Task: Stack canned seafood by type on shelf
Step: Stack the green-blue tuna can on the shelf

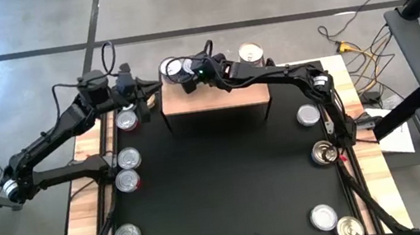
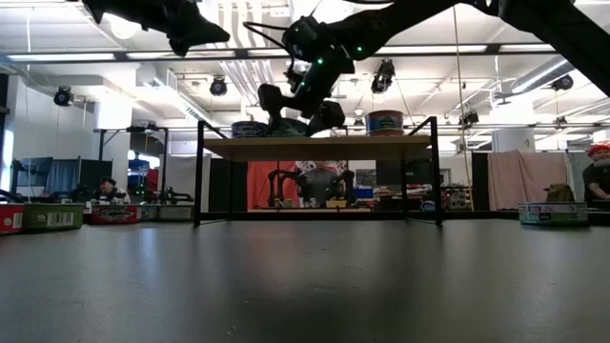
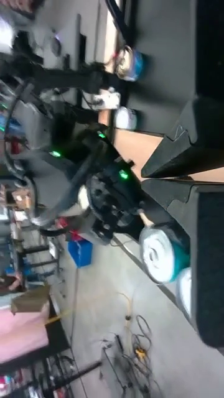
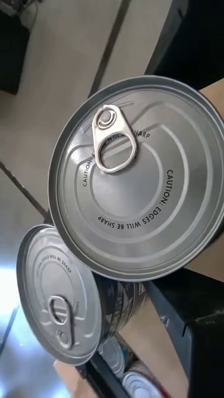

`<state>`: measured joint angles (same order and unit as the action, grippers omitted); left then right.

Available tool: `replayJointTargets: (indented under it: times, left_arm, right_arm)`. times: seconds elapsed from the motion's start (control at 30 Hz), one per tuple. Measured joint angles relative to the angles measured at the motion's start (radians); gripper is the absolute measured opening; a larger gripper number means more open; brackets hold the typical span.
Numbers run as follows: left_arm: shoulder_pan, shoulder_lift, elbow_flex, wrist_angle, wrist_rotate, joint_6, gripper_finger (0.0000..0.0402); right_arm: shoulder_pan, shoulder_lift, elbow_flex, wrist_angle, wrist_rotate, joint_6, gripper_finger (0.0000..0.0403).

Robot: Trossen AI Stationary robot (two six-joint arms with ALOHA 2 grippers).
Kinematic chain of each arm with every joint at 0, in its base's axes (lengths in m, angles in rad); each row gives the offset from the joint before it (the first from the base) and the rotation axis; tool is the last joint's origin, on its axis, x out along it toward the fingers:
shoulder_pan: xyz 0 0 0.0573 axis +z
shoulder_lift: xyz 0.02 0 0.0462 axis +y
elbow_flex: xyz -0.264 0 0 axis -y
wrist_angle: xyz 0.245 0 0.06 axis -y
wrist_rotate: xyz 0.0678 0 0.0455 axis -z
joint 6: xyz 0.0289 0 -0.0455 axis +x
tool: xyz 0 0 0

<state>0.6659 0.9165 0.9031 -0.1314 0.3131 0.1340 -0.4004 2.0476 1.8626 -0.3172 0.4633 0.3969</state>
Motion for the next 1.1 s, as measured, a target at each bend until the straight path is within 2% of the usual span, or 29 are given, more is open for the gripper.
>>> replayJointTargets:
  times: [0.17, 0.23, 0.4, 0.5, 0.67, 0.9, 0.97, 1.1]
  left_arm:
    - [0.010, 0.014, 0.000, 0.147, 0.185, -0.125, 0.0001]
    - [0.026, 0.040, 0.000, 0.198, 0.219, -0.166, 0.0001]
    - [0.103, 0.148, 0.000, 0.283, 0.307, -0.157, 0.0001]
    - [0.178, 0.247, 0.039, 0.270, 0.374, -0.139, 0.0001]
    - [0.263, 0.445, 0.241, 0.122, 0.478, -0.062, 0.0001]
    - [0.252, 0.677, 0.570, -0.322, 0.484, 0.264, 0.0001]
    - [0.251, 0.722, 0.631, -0.385, 0.483, 0.314, 0.0000]
    - [0.251, 0.782, 0.714, -0.400, 0.451, 0.360, 0.0000]
  right_arm:
    - [0.000, 0.000, 0.012, -0.024, -0.008, 0.000, 0.0397]
    - [0.000, 0.000, 0.014, -0.030, -0.020, -0.001, 0.0398]
    - [-0.002, -0.001, 0.016, -0.053, -0.030, 0.000, 0.0399]
    - [-0.003, -0.002, 0.016, -0.070, -0.026, -0.001, 0.0400]
    - [-0.002, -0.002, 0.016, -0.069, -0.019, -0.005, 0.0400]
    - [-0.002, -0.002, 0.016, -0.073, -0.010, -0.005, 0.0400]
    - [-0.002, -0.002, 0.016, -0.075, 0.004, -0.004, 0.0400]
    - [-0.002, -0.002, 0.016, -0.075, 0.009, -0.004, 0.0400]
